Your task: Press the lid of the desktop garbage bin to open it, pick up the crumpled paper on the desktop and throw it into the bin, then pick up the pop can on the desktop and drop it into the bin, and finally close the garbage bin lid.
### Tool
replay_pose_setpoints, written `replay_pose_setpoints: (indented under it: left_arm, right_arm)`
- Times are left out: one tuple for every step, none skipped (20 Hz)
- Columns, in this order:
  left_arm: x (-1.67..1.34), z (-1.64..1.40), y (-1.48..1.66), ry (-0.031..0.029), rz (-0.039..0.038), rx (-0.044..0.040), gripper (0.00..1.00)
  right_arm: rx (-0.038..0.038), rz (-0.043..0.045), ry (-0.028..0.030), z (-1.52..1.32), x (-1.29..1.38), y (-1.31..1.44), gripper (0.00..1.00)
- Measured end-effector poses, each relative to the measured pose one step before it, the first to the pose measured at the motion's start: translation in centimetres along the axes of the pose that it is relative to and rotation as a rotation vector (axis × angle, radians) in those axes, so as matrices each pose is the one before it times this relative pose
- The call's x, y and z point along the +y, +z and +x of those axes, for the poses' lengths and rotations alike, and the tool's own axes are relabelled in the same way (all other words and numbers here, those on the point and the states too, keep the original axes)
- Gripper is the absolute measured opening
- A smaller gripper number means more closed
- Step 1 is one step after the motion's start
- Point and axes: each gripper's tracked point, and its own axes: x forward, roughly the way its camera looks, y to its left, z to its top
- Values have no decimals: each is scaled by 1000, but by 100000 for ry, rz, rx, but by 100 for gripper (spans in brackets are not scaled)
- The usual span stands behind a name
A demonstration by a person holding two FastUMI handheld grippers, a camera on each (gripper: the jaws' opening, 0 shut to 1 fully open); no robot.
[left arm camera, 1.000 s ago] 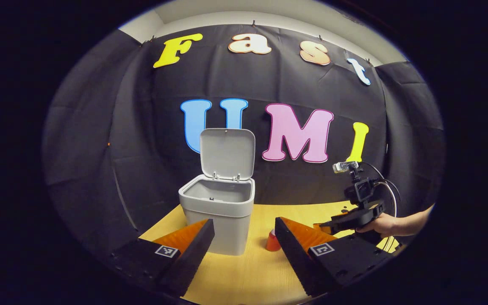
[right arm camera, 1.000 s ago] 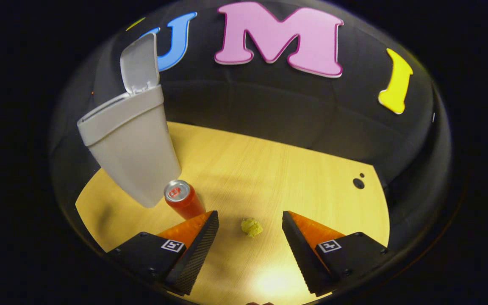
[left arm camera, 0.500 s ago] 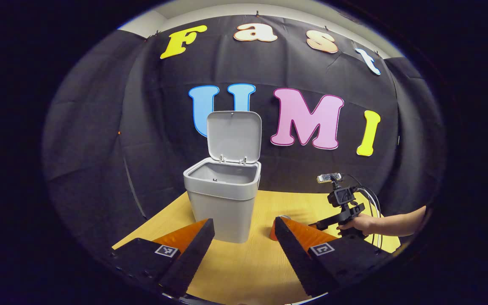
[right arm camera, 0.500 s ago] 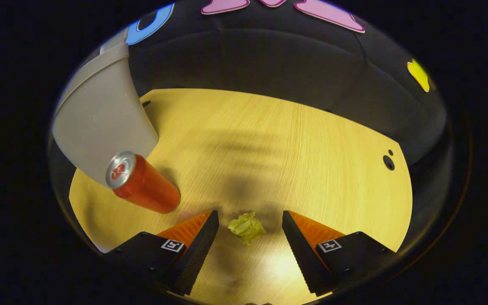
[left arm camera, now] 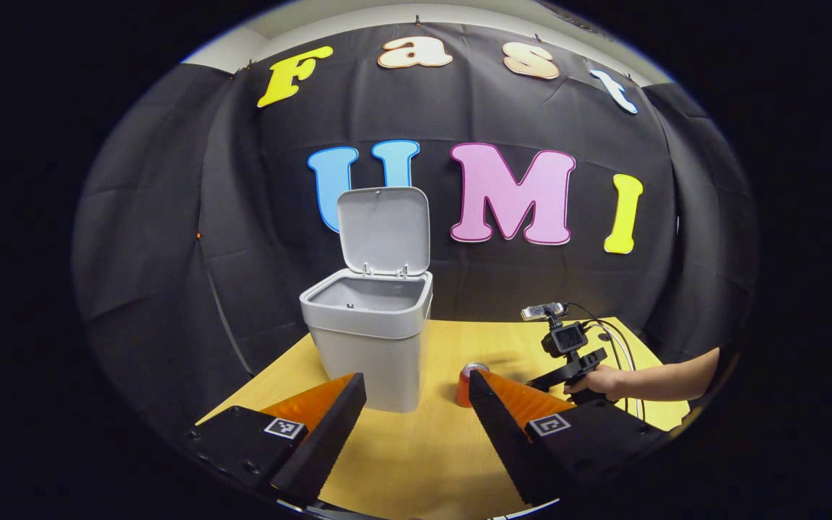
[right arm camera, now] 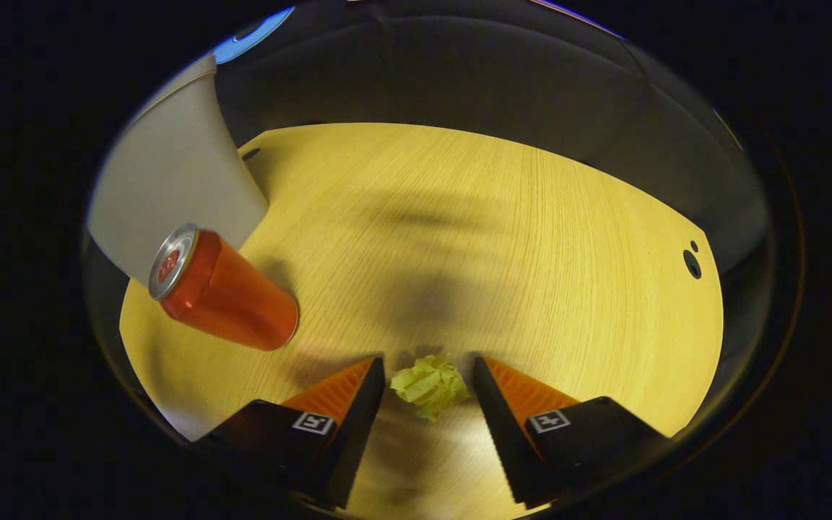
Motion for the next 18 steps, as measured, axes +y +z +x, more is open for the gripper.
replay_pose_setpoints:
  left_arm:
    - [-336, 45, 158, -548, -264, -214, 97]
    - [-454, 198, 77, -856, -247, -42, 97]
    - [-378, -58, 91, -1215, -94, -50, 97]
    - [-464, -81, 75, -1403, 66, -353, 97]
    - [-428, 2, 219, -1473, 225, -599, 97]
    - [-235, 70, 144, -1450, 205, -802, 97]
    - [-193, 193, 21, -1237, 71, -110, 97]
    - [-90, 301, -176, -813, -192, 654, 97]
    - [-7, 134, -30, -663, -562, 149, 97]
    - [-14, -44, 146, -1127, -750, -853, 97]
    - [-107, 27, 139, -1568, -752, -528, 97]
    - [17, 86, -198, -1374, -439, 322, 97]
    - [147, 55, -198, -1098, -209, 262, 97]
    - [324, 1, -34, -967, -64, -279, 97]
    - [322, -54, -71, -873, -100, -185, 97]
    - [339, -32, -196, -765, -222, -333, 97]
    - [278, -92, -171, -1107, -217, -372, 97]
    - [232, -37, -368, -1003, 268, -144, 97]
  right_arm:
    - [425, 164, -26, -137, 42, -282, 73]
    - [192, -322, -68, -168, -75, -73, 65]
    - [129, -472, 259, 158, 33, -82, 65]
    - [203, -540, 132, -46, 106, -45, 63]
    - [635, -1, 120, -34, 314, -268, 41]
    - [510, -191, 95, -32, 7, -116, 46]
    - [594, 144, -89, -184, -76, -90, 42]
    - [11, 362, -314, -413, -185, 46, 41]
    - [-1038, 511, -592, -489, -154, 314, 37]
    - [-1406, 824, -274, -808, -89, 331, 35]
    - [-2103, 857, -269, -1284, -53, 528, 35]
    - [-3315, 991, -297, -1148, -19, 939, 35]
    - [-3273, 940, -374, -1160, 175, 1009, 35]
    - [-2829, 448, -239, -1275, 178, 1008, 35]
    - [-2083, -529, 6, -1367, 215, 998, 34]
    - [-2537, -838, 52, -1562, 357, 1256, 34]
    - [-3285, -781, 181, -1641, 509, 1517, 34]
    - [-2852, -818, 763, -1291, 471, 1630, 34]
